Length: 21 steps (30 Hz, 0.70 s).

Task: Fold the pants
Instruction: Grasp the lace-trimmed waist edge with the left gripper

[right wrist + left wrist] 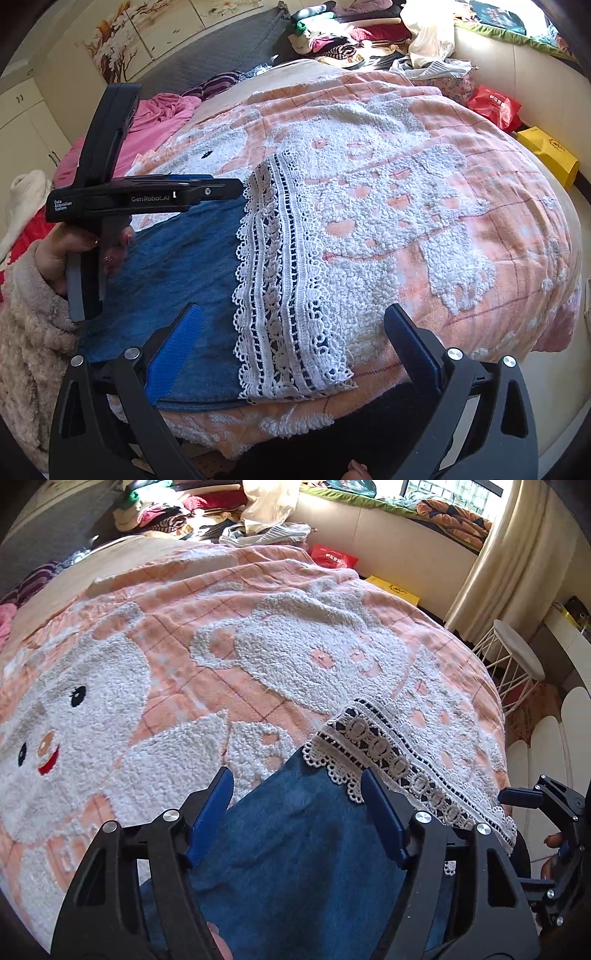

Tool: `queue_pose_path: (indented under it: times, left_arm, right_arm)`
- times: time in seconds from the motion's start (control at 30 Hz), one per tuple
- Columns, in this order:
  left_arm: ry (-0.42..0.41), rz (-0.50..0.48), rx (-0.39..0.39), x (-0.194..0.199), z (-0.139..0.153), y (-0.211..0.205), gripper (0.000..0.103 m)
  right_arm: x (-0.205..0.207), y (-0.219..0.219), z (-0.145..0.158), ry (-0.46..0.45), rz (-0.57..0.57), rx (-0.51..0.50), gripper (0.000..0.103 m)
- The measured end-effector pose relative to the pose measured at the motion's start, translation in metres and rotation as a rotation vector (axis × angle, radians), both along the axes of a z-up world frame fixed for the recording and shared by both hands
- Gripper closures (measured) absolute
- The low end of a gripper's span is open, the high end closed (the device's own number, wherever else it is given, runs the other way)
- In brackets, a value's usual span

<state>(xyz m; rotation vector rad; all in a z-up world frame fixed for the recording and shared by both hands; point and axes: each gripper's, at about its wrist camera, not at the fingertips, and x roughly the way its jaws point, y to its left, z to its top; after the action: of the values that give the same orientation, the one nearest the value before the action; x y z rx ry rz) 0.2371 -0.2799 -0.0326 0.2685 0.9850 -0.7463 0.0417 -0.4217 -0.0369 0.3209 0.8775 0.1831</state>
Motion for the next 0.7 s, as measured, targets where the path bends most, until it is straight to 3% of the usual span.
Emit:
queue_pose_path:
  times: [0.1, 0.13, 0.2, 0.3, 0.47, 0.6, 0.7]
  left_arm:
    - [0.008, -0.022, 0.005, 0.006, -0.008, -0.008, 0.044]
    - [0.021, -0.024, 0.003, 0.009, -0.01, -0.009, 0.047]
    - [0.051, -0.042, -0.009, 0.011, -0.014, -0.011, 0.063]
    - [0.065, -0.075, -0.021, 0.007, -0.014, -0.014, 0.075]
    - [0.085, -0.115, -0.042, 0.009, -0.018, -0.014, 0.075]
    - [0.157, -0.094, -0.099, 0.017, -0.025, -0.009, 0.069]
    - [0.141, -0.091, -0.098, 0.012, -0.026, -0.01, 0.069]
  right_arm:
    - [0.005, 0.001, -0.006, 0.013, 0.015, 0.016, 0.009]
    - [0.006, 0.002, -0.008, 0.015, 0.028, 0.028, 0.021]
    - [0.008, 0.004, -0.01, 0.016, 0.047, 0.063, 0.025]
    - [0.005, 0.004, -0.009, 0.005, 0.059, 0.095, 0.034]
    - [0.007, -0.007, -0.011, -0.001, 0.053, 0.183, 0.045]
    - [0.013, -0.008, -0.015, 0.003, 0.07, 0.215, 0.046]
    - [0.019, -0.002, -0.017, 0.008, 0.09, 0.195, 0.046]
